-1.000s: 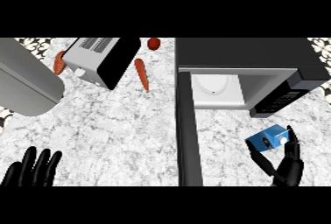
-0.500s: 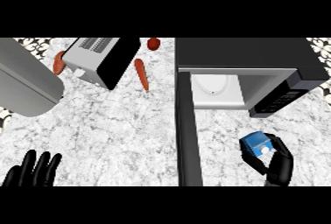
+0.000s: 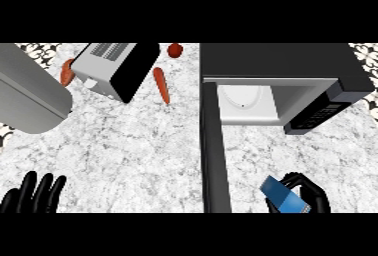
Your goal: Pick up the milk, place it into the microwave and close the microwave
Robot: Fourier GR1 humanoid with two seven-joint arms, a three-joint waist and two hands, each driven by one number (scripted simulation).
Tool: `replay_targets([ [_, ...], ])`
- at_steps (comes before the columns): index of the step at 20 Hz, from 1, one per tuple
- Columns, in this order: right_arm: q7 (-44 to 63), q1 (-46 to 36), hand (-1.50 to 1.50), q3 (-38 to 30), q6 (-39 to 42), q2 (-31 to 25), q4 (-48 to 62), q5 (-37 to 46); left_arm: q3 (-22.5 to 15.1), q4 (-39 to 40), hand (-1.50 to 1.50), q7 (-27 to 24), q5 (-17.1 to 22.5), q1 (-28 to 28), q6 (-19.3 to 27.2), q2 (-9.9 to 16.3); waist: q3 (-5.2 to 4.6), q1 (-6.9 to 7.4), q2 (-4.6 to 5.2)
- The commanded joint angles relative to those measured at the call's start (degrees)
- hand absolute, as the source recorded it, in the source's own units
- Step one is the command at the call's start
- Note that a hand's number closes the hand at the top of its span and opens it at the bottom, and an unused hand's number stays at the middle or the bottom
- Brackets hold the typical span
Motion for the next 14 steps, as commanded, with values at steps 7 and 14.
replay_targets([
  [7,7.8,6.09,1.5,4.24,3.27,-1.53,-16.29,0.34,7.11,-0.55,-1.5,-5.58,9.12,6.75,-3.68,3.7,0.05,0.08,0.08],
  [14,17.26,-1.32,1.5,7.02,-5.92,3.19,-21.43,5.72,9.01,2.22,-1.5,-0.01,8.77,-0.73,-2.58,2.34,0.1,-0.14,0.23],
])
